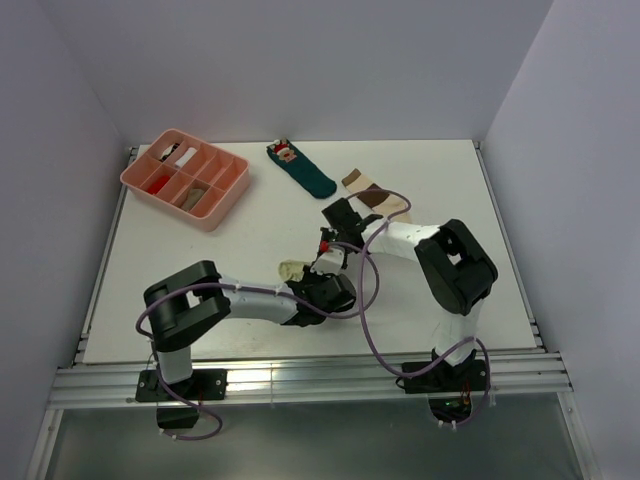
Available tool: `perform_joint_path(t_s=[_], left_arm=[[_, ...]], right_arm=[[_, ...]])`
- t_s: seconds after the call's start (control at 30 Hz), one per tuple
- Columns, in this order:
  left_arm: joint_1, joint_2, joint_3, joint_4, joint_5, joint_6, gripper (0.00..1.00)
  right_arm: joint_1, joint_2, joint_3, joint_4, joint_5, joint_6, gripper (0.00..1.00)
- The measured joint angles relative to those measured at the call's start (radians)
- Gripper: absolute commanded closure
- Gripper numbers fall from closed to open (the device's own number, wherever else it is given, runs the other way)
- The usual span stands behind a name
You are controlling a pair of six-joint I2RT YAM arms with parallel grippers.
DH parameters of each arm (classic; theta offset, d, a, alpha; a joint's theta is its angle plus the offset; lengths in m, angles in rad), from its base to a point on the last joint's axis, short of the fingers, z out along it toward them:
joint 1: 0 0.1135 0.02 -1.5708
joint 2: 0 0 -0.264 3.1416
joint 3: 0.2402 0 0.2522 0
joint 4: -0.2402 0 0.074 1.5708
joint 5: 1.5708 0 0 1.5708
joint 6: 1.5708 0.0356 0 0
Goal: Roll the socks
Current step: Roll the sock at the center of the board.
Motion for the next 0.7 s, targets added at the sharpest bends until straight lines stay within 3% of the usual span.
perform_joint_path(t_s=[0.37,0.7], left_arm=[[0.169,-0.269,-0.288,0.185,0.318,-0.193,0.99],[0.36,-0.442,-0.543,0.417,0.622,-0.362,0.99]], right_arm=[[-0.014,-0.145,-0.231,0.291,-0.04,0.105,0.41],[-0.026,-0.196,-0.28,0.485,-0.071,0.112,0.39]])
